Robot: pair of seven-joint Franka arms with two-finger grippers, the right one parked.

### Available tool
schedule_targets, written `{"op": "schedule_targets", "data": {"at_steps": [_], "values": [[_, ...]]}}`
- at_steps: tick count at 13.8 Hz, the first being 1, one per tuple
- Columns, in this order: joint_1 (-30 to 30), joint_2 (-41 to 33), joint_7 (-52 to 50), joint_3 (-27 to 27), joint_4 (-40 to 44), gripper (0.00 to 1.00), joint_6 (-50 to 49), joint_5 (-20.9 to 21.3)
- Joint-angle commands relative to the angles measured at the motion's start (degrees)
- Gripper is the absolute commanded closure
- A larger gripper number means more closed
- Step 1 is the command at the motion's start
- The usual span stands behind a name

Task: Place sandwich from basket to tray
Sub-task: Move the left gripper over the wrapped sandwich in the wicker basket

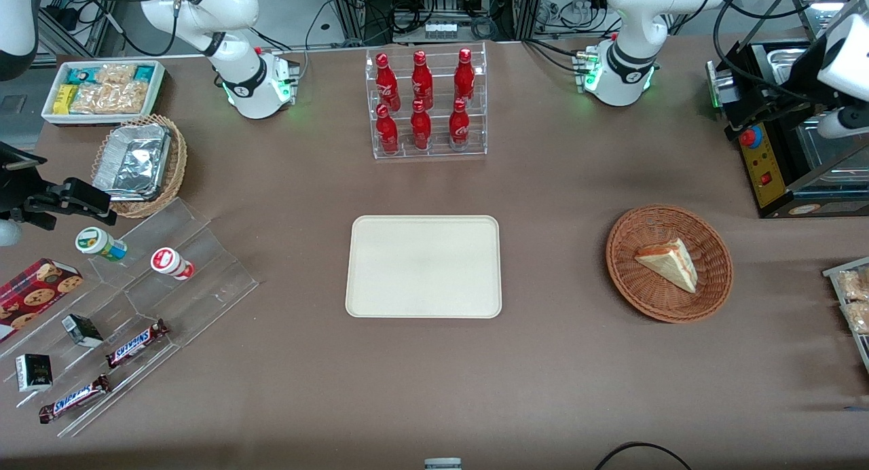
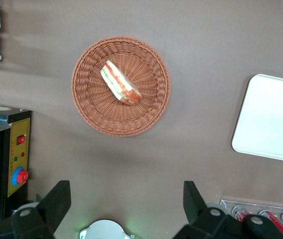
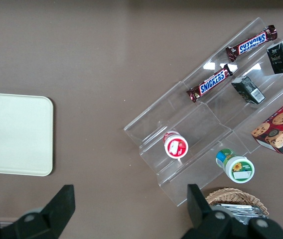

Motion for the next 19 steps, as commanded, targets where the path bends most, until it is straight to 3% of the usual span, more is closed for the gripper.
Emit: {"op": "schedule_targets", "data": {"at_steps": [1,5,8,15,19], "values": [[1.51,0.66,0.92,-1.90,1.45,0.00,-2.13,-0.66],[1.68,4.16,0.30,-1.37,0.84,0.00,-2.05,0.22],[2.83,8.99,-6.27,-1.37,0.13,0.00,0.67,2.24],[6.43,14.54,-30.24,-1.37,-10.31,0.00,18.41,1.28],[6.08,20.16,-46.79,-1.37,-11.82,0.00,26.68,1.54]]}}
